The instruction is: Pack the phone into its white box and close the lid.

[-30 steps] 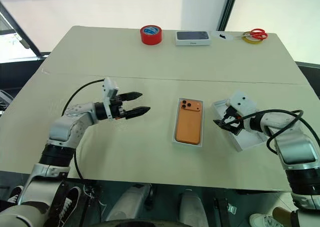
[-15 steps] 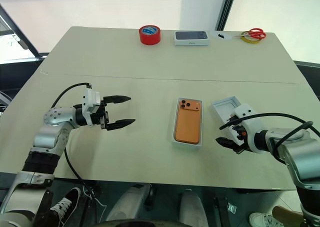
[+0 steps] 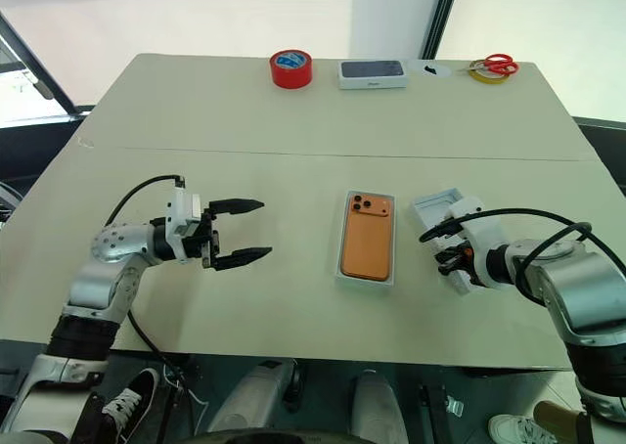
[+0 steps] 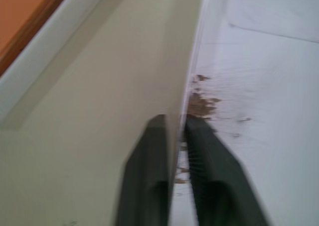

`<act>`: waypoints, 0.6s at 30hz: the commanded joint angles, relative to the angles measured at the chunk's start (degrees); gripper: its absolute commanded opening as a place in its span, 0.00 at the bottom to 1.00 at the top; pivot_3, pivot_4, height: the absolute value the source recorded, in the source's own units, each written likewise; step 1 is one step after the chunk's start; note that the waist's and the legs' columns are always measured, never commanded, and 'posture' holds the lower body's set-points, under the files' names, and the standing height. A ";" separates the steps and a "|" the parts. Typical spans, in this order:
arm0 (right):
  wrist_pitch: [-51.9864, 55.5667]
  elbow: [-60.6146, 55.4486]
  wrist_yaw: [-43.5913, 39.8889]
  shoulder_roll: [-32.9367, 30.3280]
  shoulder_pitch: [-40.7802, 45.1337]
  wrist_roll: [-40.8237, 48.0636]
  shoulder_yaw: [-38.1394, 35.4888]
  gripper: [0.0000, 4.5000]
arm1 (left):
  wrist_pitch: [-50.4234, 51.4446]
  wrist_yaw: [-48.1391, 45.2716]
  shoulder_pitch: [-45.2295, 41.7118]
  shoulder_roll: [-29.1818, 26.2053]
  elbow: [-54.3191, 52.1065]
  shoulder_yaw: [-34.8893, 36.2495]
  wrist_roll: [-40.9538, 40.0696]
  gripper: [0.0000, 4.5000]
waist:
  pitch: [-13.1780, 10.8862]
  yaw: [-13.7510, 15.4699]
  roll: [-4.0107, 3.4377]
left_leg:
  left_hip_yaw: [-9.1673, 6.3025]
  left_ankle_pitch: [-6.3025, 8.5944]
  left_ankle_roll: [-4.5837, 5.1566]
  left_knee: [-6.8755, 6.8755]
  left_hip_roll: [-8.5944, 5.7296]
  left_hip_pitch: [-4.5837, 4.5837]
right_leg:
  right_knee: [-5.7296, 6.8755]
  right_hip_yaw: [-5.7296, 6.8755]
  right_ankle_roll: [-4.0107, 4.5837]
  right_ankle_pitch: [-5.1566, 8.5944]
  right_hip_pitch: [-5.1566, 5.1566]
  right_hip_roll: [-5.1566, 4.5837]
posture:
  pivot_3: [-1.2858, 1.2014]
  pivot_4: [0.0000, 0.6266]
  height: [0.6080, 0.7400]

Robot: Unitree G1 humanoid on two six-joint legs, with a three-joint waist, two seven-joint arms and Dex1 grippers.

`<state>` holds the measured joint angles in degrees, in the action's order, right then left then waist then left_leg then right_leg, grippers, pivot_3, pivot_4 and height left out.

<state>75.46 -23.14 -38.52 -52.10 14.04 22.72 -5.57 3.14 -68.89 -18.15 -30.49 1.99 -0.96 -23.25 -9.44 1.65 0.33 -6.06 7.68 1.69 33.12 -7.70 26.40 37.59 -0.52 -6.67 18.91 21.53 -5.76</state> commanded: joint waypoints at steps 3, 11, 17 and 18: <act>-2.17 2.41 1.53 1.23 2.18 -0.03 -0.11 0.00 | 2.01 2.33 -0.30 -0.49 -1.57 2.23 -1.89 1.00 | 0.00 -0.88 0.00 | -0.01 0.00 0.00 0.00 0.01 0.00 | 0.00 0.00 0.00 0.00 -0.01 0.02 | 0.52 0.24 1.00; -10.17 9.59 8.76 12.90 16.49 1.72 -8.81 0.00 | 7.99 5.92 -3.68 1.53 0.97 3.14 -4.10 0.39 | -0.02 -2.24 -0.01 | -0.04 -0.03 0.01 -0.01 0.01 0.01 | 0.03 -0.01 -0.24 -0.13 0.03 0.08 | 0.52 0.24 1.00; -9.02 4.27 13.41 27.07 20.48 9.70 -14.32 0.00 | 10.71 7.52 -3.89 3.01 -0.36 2.45 -4.85 0.01 | -0.01 -2.33 0.00 | -0.11 -0.12 0.07 -0.06 0.00 0.01 | 0.10 -0.02 -0.36 -0.20 0.06 0.12 | 0.52 0.24 1.00; -9.30 2.93 13.66 29.11 20.88 11.42 -14.48 0.00 | 10.60 7.83 -3.86 3.11 -0.74 2.42 -4.68 0.01 | -0.02 -2.33 -0.01 | -0.10 -0.14 0.05 -0.06 -0.01 0.01 | 0.18 -0.03 -0.36 -0.20 0.08 0.12 | 0.52 0.24 1.00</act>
<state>66.72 -15.42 -25.71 -24.19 32.51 30.64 -17.56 13.38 -61.33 -21.47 -27.36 3.64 0.98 -26.76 -9.47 -0.69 0.32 -6.16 7.51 1.70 33.06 -7.71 26.41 37.85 -0.58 -7.03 18.71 21.66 -5.65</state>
